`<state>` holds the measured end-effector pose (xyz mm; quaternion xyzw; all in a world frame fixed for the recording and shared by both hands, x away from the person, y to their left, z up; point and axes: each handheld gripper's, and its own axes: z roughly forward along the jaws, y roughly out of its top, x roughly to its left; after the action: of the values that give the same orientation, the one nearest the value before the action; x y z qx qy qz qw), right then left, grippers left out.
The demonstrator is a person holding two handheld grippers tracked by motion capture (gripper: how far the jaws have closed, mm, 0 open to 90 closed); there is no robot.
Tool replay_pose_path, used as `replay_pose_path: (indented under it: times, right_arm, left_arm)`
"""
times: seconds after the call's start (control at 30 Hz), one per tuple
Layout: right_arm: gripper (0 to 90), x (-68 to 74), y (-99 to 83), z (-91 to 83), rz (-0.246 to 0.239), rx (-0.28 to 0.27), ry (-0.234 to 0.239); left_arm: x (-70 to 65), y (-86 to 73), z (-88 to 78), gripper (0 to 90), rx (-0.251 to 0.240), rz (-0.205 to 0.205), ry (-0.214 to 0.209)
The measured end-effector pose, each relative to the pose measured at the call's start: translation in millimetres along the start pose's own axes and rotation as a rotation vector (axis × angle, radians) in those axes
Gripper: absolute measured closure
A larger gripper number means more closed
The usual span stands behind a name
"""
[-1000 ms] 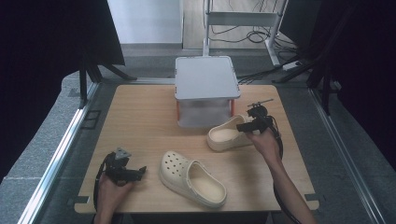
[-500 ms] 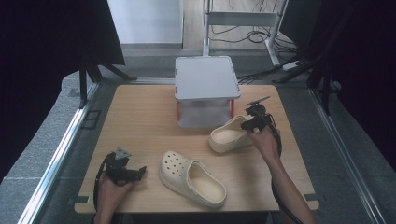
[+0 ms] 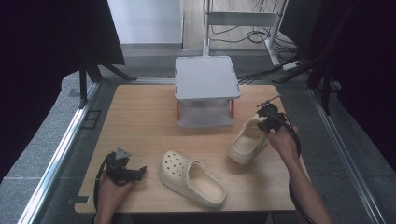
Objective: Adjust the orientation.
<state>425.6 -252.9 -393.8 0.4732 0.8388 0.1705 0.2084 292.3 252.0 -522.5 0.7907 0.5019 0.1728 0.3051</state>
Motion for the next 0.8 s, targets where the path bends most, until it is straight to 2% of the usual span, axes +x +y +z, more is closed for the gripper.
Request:
replay_pose_path:
  times: [0.2,0.33,0.47,0.53,0.63,0.8]
  right_arm:
    - [78.5,7.5,-10.4,-25.4,-0.14,-0.086,0.058]
    - [78.4,19.2,-14.3,-40.7,-0.251,-0.13,0.081]
    - [78.4,29.6,-15.1,-48.8,-0.356,-0.168,0.126]
    - [78.4,34.4,-13.9,-49.3,-0.405,-0.187,0.152]
    - [78.4,42.9,-11.8,-43.6,-0.484,-0.204,0.156]
    - [78.3,52.2,-13.4,-18.4,-0.553,-0.188,0.153]
  left_arm:
    - [-0.2,0.0,0.2,0.0,-0.002,-0.002,0.0]
    - [-0.1,0.2,0.3,0.0,-0.002,0.001,0.0]
    - [-0.2,0.3,0.3,0.0,-0.002,0.002,0.0]
    - [-0.1,0.3,0.3,0.0,-0.002,0.002,0.0]
    - [-0.2,0.3,0.3,0.0,-0.002,0.002,0.0]
    - [-0.2,0.3,0.3,0.0,-0.002,0.002,0.0]
